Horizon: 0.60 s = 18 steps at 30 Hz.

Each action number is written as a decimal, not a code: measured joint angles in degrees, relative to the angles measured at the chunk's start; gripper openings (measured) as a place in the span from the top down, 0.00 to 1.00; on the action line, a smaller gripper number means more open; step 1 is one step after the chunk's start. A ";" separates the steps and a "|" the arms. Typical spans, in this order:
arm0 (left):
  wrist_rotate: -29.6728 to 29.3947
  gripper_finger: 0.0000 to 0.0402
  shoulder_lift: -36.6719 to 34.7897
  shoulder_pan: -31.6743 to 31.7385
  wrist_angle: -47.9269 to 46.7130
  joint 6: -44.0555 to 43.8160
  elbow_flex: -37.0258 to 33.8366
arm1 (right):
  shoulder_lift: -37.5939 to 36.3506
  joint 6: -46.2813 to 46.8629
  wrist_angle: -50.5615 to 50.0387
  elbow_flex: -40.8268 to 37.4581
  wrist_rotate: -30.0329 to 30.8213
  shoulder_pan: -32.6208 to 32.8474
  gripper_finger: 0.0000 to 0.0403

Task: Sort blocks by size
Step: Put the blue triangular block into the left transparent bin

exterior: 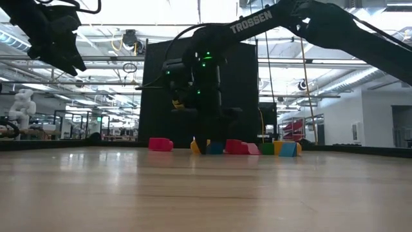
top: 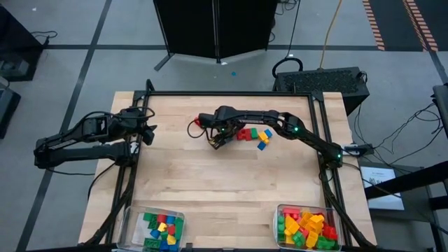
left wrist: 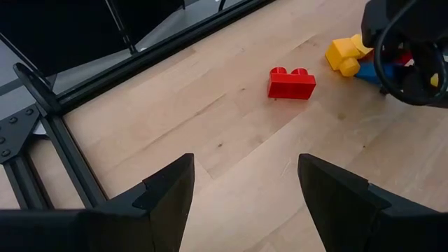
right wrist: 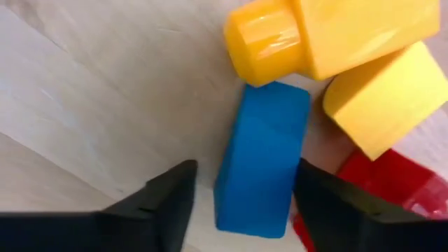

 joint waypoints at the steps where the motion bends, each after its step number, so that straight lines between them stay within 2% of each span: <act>1: 0.00 0.36 0.00 0.00 0.00 0.01 0.00 | 0.01 0.63 0.13 0.00 0.00 0.00 0.48; 5: 0.00 0.36 0.00 0.00 0.00 0.02 0.00 | 0.04 1.80 0.19 0.02 -0.14 0.00 0.70; 6: 0.00 0.36 0.00 0.00 -0.01 0.02 0.00 | 0.04 1.81 0.17 0.02 -0.09 -0.05 0.73; 12: 0.00 0.36 0.00 0.00 -0.02 0.04 0.00 | -0.13 2.86 0.16 0.02 -0.54 0.83 0.72; 18: 0.00 0.36 0.00 -0.02 -0.04 0.07 0.00 | -1.99 3.33 4.27 0.28 -1.85 5.55 0.72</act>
